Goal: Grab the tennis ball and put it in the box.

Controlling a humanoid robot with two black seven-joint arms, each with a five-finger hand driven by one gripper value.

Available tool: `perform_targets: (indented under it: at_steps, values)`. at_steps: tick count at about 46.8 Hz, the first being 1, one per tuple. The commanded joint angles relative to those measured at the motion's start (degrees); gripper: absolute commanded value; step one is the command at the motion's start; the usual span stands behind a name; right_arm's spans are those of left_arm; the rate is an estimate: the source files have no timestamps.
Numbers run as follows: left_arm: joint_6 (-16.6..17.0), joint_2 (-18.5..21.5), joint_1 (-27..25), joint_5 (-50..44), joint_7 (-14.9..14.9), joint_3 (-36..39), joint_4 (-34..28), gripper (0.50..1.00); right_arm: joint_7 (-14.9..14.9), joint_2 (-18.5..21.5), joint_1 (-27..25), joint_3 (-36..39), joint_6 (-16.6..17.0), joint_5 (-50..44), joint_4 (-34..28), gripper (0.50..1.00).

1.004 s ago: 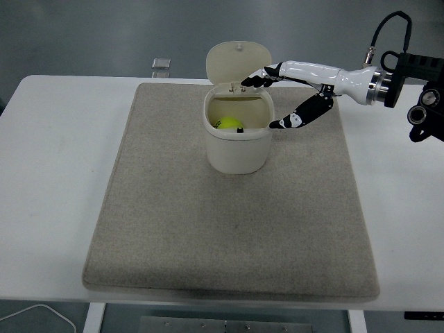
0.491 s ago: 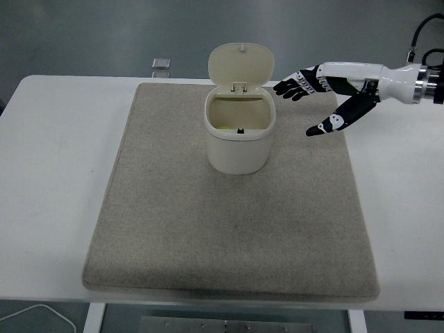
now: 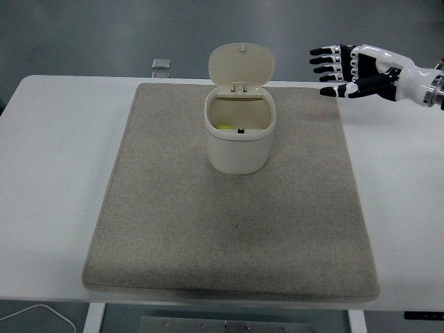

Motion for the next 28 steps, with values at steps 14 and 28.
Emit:
perform_targets:
  at_steps: [14, 28]
  values:
    - [0.0, 0.0, -0.04, 0.0, 0.0, -0.06, 0.0, 0.992, 0.0, 6.63, -6.56, 2.95, -12.97, 10.58, -1.01, 0.919]
    - [0.0, 0.0, -0.04, 0.0, 0.0, 0.02, 0.0, 0.992, 0.0, 7.34, -7.88, 3.75, -16.31, 17.26, -1.89, 0.93]
